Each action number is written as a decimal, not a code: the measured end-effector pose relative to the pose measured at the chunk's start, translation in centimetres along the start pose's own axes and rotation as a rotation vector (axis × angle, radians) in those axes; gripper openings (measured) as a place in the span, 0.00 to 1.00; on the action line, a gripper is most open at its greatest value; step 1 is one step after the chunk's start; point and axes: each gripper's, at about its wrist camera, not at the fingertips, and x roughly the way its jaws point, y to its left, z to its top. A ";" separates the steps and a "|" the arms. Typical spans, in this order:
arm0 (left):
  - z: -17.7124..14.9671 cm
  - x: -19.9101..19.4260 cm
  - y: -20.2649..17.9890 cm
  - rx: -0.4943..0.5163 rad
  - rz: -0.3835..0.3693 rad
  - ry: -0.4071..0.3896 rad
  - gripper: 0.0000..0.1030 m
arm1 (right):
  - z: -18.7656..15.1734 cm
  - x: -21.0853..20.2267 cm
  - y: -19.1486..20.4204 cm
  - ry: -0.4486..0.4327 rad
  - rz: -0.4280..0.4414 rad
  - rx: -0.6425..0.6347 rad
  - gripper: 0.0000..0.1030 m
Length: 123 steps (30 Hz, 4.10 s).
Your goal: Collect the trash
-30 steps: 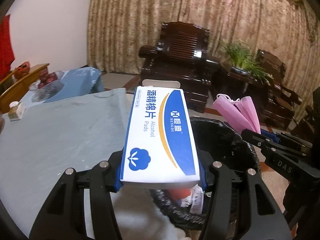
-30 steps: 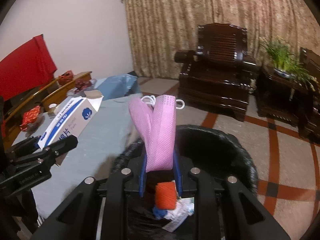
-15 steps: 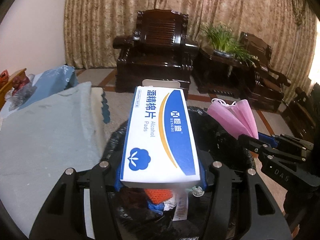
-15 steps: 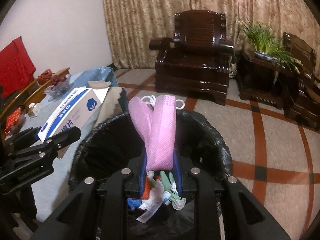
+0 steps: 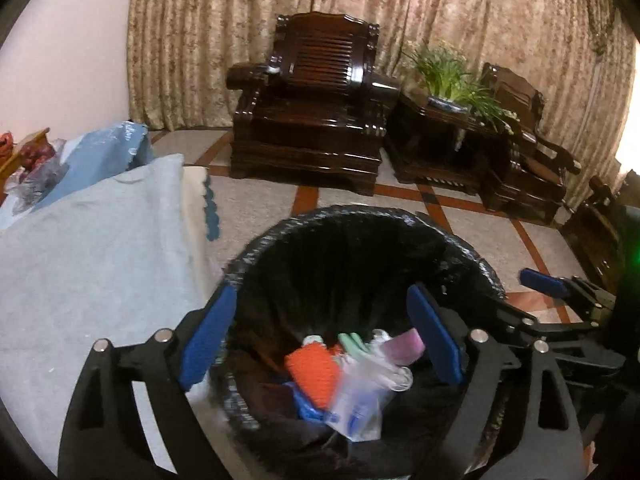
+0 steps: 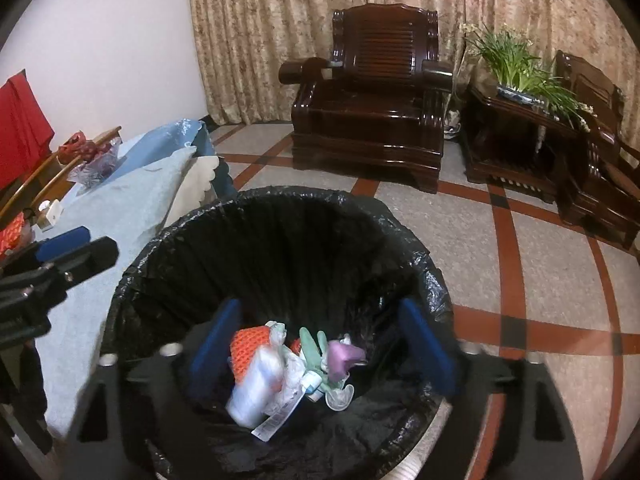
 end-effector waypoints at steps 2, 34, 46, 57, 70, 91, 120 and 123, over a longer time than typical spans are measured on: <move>0.1 -1.1 0.8 -0.006 0.013 -0.013 0.87 | 0.4 -0.4 0.2 0.001 0.014 0.015 0.92; -0.3 -17.1 5.4 -0.147 0.176 -0.150 0.95 | 3.9 -11.6 10.6 -0.148 0.203 -0.153 0.94; 0.0 -18.3 4.9 -0.130 0.199 -0.177 0.95 | 4.0 -12.2 11.5 -0.167 0.203 -0.182 0.94; -0.1 -18.7 4.8 -0.124 0.201 -0.186 0.95 | 3.9 -12.7 11.8 -0.176 0.203 -0.186 0.94; 0.0 -18.8 5.0 -0.121 0.202 -0.188 0.95 | 4.1 -13.2 11.7 -0.184 0.202 -0.190 0.94; -0.1 -18.8 5.0 -0.120 0.202 -0.187 0.95 | 3.9 -13.2 11.8 -0.183 0.201 -0.191 0.94; -0.1 -18.8 4.9 -0.119 0.203 -0.183 0.95 | 4.0 -13.4 12.0 -0.183 0.202 -0.192 0.94; 0.0 -18.9 4.9 -0.119 0.203 -0.184 0.95 | 3.9 -13.4 12.0 -0.183 0.202 -0.193 0.94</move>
